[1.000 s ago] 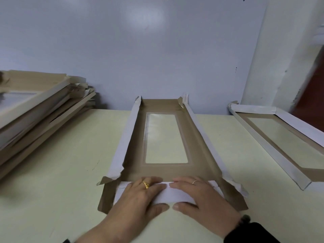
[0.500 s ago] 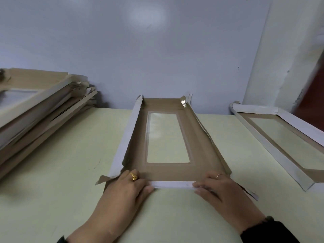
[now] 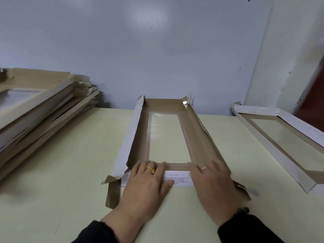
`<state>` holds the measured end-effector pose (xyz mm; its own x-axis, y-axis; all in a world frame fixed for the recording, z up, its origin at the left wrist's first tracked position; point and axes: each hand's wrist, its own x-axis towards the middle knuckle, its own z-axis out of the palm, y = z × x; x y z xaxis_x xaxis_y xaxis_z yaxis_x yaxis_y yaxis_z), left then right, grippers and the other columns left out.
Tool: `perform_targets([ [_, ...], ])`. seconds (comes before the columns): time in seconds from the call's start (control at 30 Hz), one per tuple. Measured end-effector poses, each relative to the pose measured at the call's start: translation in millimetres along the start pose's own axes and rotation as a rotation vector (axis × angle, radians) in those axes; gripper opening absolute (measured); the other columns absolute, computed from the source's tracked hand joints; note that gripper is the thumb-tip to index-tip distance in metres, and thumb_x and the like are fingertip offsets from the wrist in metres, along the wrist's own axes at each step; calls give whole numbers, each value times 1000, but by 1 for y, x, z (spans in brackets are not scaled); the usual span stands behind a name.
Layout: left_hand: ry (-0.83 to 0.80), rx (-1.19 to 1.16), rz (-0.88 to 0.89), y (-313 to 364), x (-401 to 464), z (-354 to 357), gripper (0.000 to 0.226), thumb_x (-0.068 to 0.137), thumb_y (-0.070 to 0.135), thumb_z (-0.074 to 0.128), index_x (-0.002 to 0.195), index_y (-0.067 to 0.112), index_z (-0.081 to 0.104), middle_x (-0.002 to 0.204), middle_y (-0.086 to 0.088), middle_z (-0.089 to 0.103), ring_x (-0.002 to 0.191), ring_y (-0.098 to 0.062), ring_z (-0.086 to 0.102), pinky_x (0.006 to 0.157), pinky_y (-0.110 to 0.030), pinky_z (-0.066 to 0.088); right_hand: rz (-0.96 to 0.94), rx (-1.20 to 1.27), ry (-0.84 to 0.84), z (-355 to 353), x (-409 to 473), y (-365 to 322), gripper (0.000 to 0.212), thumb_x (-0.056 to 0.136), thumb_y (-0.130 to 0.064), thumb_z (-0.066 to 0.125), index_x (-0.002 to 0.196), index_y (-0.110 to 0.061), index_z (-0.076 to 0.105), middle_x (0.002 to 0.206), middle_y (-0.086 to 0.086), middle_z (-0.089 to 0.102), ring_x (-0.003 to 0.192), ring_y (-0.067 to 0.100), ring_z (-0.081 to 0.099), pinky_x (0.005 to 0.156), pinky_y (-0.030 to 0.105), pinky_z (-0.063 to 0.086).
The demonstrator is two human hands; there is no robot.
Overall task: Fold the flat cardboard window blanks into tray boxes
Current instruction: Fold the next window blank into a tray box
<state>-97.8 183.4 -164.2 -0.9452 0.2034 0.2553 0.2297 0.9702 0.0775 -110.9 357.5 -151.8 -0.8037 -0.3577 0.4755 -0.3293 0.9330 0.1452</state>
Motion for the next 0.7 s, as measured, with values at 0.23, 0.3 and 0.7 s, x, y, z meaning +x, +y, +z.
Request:
perform_targets([
  [0.23, -128, -54, -51, -5, 2, 8, 54, 96, 54, 16, 146, 35, 6, 156, 11, 5, 142, -7, 0, 114, -29, -4, -81, 291, -248, 15, 3, -18, 46, 93, -39, 35, 130, -18, 52, 137, -4, 50, 126, 8, 46, 107, 25, 20],
  [0.3, -175, -81, -68, -6, 2, 10, 56, 95, 55, 16, 147, 34, 4, 156, 11, -1, 143, -7, -4, 114, -30, -5, -46, 317, -348, 27, 1, -5, 51, 99, -43, 24, 146, -24, 20, 155, -12, 12, 140, 2, 9, 112, 26, -1],
  [0.7, -72, -118, -32, -12, 10, 8, 49, 95, 55, 22, 140, 36, 22, 153, 12, 16, 140, -7, 9, 109, -25, 3, 9, 310, -356, 32, 6, 15, 54, 98, -45, 25, 147, -23, 15, 155, -12, 8, 140, 1, 6, 113, 24, 0],
])
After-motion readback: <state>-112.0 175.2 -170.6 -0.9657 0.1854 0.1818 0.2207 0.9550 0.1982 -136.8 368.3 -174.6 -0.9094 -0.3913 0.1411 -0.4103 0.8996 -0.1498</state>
